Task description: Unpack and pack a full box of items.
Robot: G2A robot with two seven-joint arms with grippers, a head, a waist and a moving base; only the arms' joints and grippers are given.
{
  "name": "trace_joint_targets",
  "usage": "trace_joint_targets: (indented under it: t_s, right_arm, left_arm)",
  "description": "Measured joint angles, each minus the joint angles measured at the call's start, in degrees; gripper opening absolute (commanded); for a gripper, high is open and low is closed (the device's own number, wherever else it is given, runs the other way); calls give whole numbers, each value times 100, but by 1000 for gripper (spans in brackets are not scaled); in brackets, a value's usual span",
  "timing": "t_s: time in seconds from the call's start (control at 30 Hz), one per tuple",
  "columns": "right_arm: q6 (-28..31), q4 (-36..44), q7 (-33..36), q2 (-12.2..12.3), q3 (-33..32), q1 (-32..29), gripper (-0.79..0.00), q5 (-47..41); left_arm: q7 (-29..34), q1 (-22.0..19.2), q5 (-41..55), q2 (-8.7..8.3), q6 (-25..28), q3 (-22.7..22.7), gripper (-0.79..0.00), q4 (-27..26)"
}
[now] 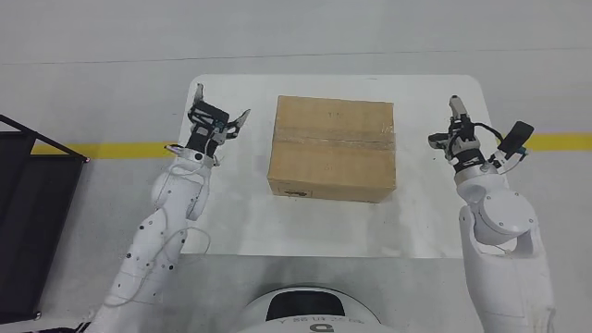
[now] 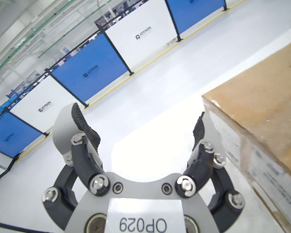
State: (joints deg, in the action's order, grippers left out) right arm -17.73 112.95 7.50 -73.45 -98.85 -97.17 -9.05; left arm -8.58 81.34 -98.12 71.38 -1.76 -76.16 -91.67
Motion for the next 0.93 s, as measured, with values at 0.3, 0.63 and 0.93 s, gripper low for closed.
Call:
trace_joint_targets:
  t_s: [0.3,0.63,0.93]
  right_arm:
    - [-13,7,-5,-1,-6,-12,0,-6]
    - [-13,7,-5,-1,-6,-12,0,-6]
    - [-13,7,-5,-1,-6,-12,-1,-6]
  left_arm:
    - [14,60,108,-10,-25,-136,0,-23]
    - [13,60,108,-10,-25,-136,0,-23]
    - [13,60,108,-10,-25,-136,0,-23]
